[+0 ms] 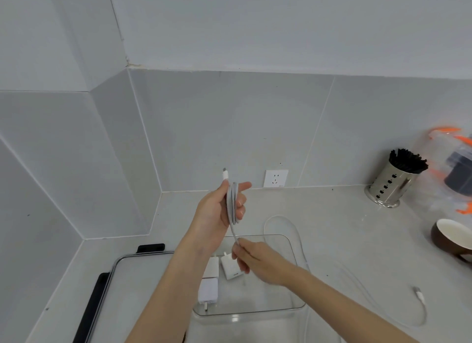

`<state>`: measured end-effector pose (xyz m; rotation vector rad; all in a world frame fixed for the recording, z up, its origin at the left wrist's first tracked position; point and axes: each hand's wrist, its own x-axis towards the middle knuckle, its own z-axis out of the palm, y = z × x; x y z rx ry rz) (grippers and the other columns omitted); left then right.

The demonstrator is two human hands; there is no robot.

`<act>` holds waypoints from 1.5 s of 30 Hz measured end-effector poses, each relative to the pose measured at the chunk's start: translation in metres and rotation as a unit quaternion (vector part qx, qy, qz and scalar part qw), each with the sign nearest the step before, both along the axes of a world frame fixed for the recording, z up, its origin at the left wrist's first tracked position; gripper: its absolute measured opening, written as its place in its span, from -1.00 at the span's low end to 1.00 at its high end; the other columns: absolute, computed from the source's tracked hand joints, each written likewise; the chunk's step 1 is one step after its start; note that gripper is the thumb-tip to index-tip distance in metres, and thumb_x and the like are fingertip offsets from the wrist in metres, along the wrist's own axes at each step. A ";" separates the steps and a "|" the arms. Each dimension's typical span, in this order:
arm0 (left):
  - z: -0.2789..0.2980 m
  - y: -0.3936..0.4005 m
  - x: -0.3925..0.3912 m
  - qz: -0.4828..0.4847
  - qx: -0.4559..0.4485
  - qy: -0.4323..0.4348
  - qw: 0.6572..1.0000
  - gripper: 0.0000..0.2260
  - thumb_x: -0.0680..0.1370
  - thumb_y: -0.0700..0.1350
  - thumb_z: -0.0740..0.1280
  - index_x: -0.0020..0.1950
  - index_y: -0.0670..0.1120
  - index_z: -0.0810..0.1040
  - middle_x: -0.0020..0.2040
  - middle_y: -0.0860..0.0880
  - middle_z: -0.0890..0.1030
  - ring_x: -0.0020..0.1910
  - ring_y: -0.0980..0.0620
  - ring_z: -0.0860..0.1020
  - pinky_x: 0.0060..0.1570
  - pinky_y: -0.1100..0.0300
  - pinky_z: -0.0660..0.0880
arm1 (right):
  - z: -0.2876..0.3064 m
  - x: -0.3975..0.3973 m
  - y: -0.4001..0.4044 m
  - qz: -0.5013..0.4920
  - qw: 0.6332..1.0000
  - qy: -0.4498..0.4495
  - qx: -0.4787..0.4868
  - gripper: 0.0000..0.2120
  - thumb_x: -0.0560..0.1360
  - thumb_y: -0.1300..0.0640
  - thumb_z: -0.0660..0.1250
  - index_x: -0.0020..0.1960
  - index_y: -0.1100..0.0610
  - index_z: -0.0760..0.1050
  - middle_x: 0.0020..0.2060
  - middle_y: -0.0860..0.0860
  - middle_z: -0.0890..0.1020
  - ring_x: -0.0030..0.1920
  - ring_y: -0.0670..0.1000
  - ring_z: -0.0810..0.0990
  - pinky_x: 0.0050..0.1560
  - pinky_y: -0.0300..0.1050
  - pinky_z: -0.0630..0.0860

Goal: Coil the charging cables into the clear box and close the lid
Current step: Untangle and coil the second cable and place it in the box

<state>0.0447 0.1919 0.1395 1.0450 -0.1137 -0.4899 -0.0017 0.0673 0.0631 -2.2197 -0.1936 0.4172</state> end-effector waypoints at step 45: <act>-0.023 -0.014 -0.042 -0.092 0.168 -0.070 0.979 -0.59 0.63 -0.04 -0.01 0.05 -0.21 0.59 -0.52 0.03 0.53 -0.62 0.14 0.25 -0.49 0.29 0.21 | 0.053 0.051 -0.043 -0.109 0.976 -0.153 -0.109 -0.65 0.45 0.11 0.36 -0.44 -0.03 0.31 -0.49 -0.04 0.43 -0.43 -0.05 0.38 -0.31 -0.09 0.36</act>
